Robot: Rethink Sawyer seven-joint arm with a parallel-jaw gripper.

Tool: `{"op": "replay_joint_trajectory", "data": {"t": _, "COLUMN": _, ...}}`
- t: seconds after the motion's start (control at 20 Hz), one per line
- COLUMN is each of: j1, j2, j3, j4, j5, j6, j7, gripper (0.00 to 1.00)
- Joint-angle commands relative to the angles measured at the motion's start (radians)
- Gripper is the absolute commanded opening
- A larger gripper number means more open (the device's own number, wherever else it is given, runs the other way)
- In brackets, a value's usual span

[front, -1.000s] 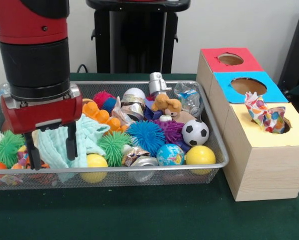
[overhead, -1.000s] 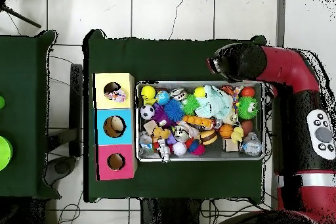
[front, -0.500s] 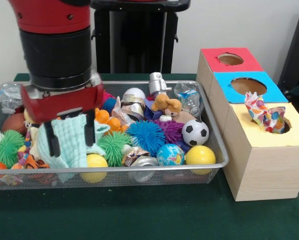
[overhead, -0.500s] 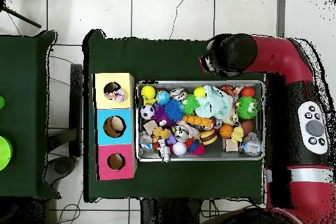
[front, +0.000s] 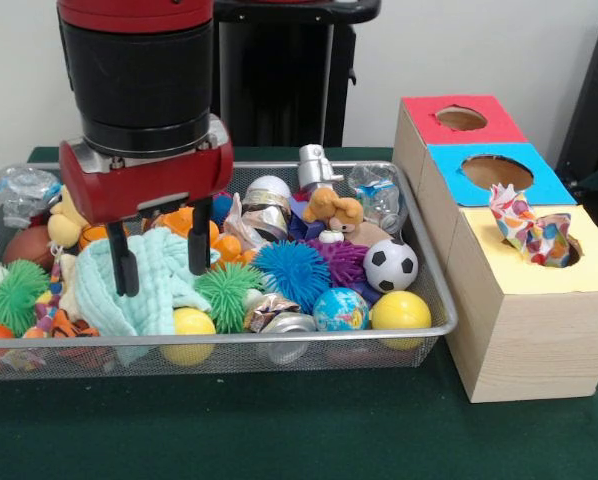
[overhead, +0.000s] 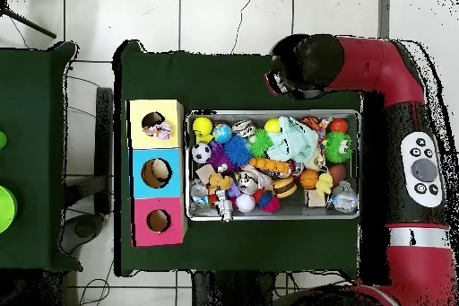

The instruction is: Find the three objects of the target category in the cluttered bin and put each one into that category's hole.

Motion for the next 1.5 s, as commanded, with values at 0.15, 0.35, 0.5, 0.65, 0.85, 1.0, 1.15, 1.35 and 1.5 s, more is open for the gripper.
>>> {"op": "replay_joint_trajectory", "data": {"t": 0.15, "j1": -0.063, "j2": 0.034, "j3": -0.024, "j4": 0.046, "j5": 0.011, "j6": 0.038, "j7": -0.116, "gripper": 1.0}}
{"op": "replay_joint_trajectory", "data": {"t": 0.35, "j1": -0.069, "j2": 0.059, "j3": -0.01, "j4": -0.015, "j5": -0.003, "j6": 0.059, "j7": -0.17, "gripper": 1.0}}
{"op": "replay_joint_trajectory", "data": {"t": 0.5, "j1": -0.063, "j2": 0.071, "j3": -0.001, "j4": -0.07, "j5": -0.016, "j6": 0.105, "j7": -0.208, "gripper": 1.0}}
{"op": "replay_joint_trajectory", "data": {"t": 0.65, "j1": -0.086, "j2": 0.057, "j3": -0.006, "j4": -0.037, "j5": -0.009, "j6": 0.094, "j7": -0.209, "gripper": 1.0}}
{"op": "replay_joint_trajectory", "data": {"t": 0.85, "j1": -0.118, "j2": 0.035, "j3": -0.018, "j4": 0.045, "j5": 0.003, "j6": 0.042, "j7": -0.174, "gripper": 1.0}}
{"op": "replay_joint_trajectory", "data": {"t": 1.0, "j1": -0.137, "j2": 0.014, "j3": -0.024, "j4": 0.121, "j5": 0.015, "j6": 0.01, "j7": -0.133, "gripper": 1.0}}
{"op": "replay_joint_trajectory", "data": {"t": 1.15, "j1": -0.154, "j2": -0.019, "j3": -0.032, "j4": 0.216, "j5": 0.031, "j6": -0.024, "j7": -0.075, "gripper": 1.0}}
{"op": "replay_joint_trajectory", "data": {"t": 1.35, "j1": -0.172, "j2": -0.061, "j3": -0.039, "j4": 0.319, "j5": 0.038, "j6": -0.093, "j7": -0.005, "gripper": 1.0}}
{"op": "replay_joint_trajectory", "data": {"t": 1.5, "j1": -0.182, "j2": -0.066, "j3": -0.035, "j4": 0.367, "j5": 0.038, "j6": -0.15, "j7": 0.029, "gripper": 1.0}}
